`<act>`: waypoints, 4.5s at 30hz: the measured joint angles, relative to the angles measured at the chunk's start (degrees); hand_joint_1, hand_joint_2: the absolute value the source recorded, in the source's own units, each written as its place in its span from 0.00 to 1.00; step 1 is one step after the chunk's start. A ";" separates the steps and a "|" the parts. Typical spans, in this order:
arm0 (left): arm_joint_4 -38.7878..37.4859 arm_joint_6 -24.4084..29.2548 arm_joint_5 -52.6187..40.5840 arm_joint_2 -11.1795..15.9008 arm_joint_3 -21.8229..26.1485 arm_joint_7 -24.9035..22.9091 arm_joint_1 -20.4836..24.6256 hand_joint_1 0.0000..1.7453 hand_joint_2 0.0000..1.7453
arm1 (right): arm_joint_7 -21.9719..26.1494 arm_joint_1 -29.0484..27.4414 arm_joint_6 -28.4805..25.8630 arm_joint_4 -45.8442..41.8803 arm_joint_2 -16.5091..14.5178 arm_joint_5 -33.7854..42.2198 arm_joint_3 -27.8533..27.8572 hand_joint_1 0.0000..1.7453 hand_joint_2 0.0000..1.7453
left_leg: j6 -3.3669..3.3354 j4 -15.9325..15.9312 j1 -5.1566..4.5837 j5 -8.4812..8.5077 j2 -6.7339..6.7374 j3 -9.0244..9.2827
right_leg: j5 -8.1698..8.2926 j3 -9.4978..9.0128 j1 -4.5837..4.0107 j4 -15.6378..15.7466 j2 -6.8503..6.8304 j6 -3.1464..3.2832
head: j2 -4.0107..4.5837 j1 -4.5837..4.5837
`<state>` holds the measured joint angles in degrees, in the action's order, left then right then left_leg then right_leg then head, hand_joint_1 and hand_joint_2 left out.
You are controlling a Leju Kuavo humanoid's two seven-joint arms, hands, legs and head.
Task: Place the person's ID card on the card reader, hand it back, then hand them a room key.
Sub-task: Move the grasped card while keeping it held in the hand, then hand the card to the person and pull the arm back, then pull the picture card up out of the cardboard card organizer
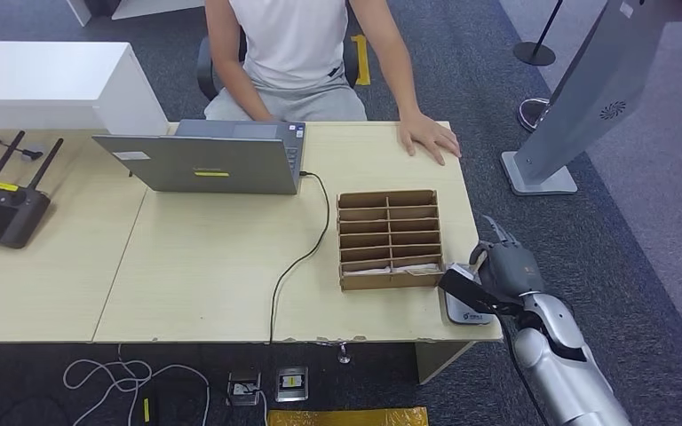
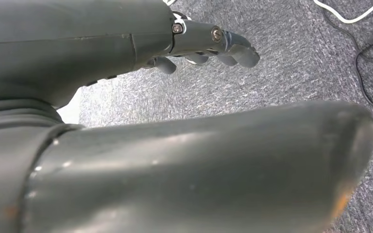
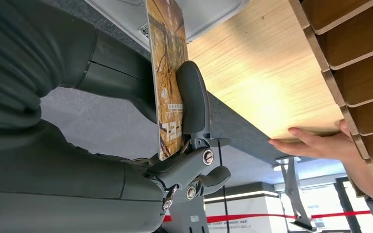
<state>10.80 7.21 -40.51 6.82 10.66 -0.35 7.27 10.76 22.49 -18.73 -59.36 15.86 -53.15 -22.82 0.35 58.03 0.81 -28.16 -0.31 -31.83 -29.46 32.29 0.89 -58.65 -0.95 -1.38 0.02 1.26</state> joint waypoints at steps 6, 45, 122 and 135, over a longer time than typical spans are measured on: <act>0.00 0.05 0.04 0.00 0.01 0.00 0.00 0.00 0.00 | 0.23 0.02 -1.14 1.18 -0.18 0.54 0.00 1.00 1.00 | 0.00 0.00 0.00 0.00 0.03 0.05 | 0.00 -0.03 0.00 0.00 0.03 0.00 | 0.00 0.00; 0.00 0.07 -0.77 0.00 0.05 0.04 -0.03 0.00 0.00 | 0.69 1.97 -1.06 5.11 2.45 0.66 1.57 1.00 1.00 | 0.00 0.00 0.00 0.00 0.13 0.14 | 0.01 -0.11 0.00 0.02 0.05 -0.01 | 0.00 -0.01; 0.00 -1.97 -4.73 -0.33 0.05 0.39 1.75 0.00 0.00 | 5.48 42.70 -5.00 33.45 -12.15 -5.47 -4.69 0.00 1.00 | 0.02 0.01 0.00 0.03 0.12 -0.06 | 0.03 0.08 -0.01 -0.05 0.06 0.01 | 0.00 0.01; 0.00 -1.64 -4.46 -0.30 0.06 0.39 1.51 0.00 0.00 | 9.41 45.24 -4.44 33.98 -12.05 5.53 -2.81 0.00 1.00 | 0.02 0.02 0.00 0.03 0.13 -0.05 | 0.03 0.08 -0.01 -0.05 0.07 0.01 | 0.00 0.01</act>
<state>10.80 5.57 -44.97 6.52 10.72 0.04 8.77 20.17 67.73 -23.17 -25.38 3.81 -47.62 -25.63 0.37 58.04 0.81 -28.13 -0.19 -31.88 -29.42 32.37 0.88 -58.70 -0.87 -1.37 0.02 1.27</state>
